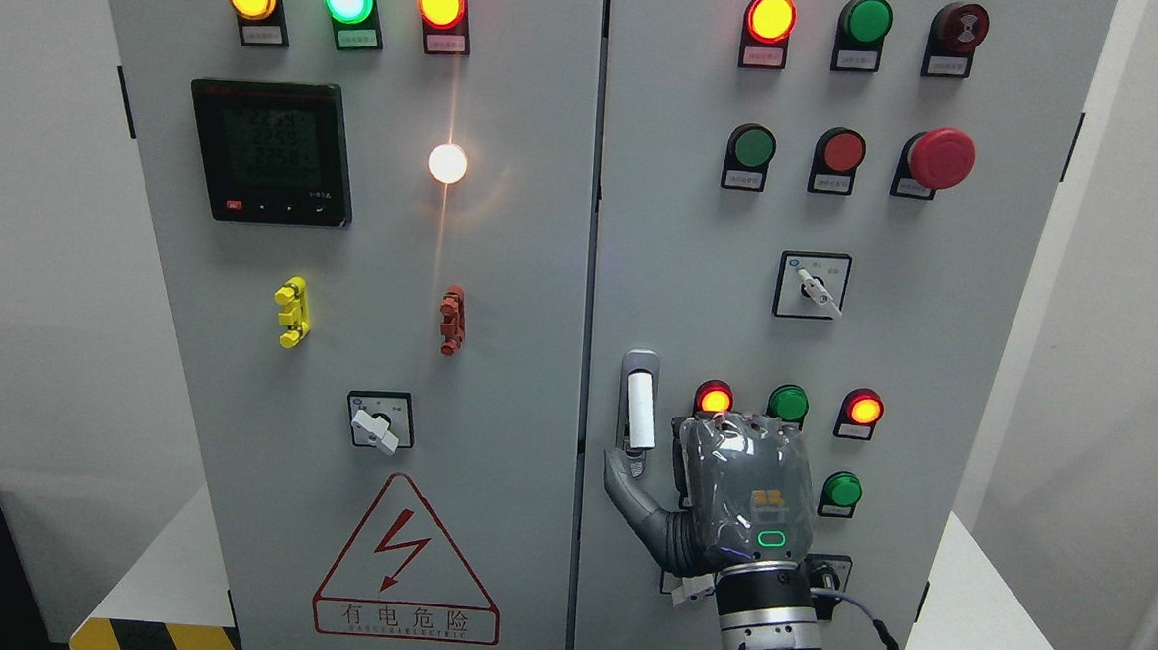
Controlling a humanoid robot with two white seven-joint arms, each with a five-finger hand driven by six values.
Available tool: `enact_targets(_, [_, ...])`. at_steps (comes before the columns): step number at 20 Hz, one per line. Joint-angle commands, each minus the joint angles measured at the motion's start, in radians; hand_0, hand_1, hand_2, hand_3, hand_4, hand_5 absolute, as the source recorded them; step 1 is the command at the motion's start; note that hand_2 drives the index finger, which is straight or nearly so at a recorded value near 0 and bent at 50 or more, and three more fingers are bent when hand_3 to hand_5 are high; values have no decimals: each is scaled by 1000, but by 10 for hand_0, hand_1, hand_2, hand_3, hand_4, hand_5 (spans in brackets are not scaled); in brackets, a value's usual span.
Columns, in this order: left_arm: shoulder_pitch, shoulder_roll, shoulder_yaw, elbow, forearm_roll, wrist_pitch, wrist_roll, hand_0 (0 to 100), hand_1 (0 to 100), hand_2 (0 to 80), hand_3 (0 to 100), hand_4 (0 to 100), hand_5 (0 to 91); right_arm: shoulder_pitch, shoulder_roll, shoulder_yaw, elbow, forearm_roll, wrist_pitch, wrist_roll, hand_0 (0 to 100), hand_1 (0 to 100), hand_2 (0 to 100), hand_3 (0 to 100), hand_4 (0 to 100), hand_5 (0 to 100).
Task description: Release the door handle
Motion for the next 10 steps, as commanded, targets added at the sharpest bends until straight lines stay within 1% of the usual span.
enact_targets(1, [17, 0, 0, 0, 0, -1, 0, 120, 556, 0, 0, 0, 0, -16, 0, -3, 34, 0, 0, -2, 266, 192, 958, 1000, 1000, 1000])
enact_targets(10, [17, 0, 0, 0, 0, -1, 0, 120, 556, 0, 0, 0, 0, -29, 1, -5, 46, 0, 0, -2, 243, 229, 954, 1000, 1000, 1000])
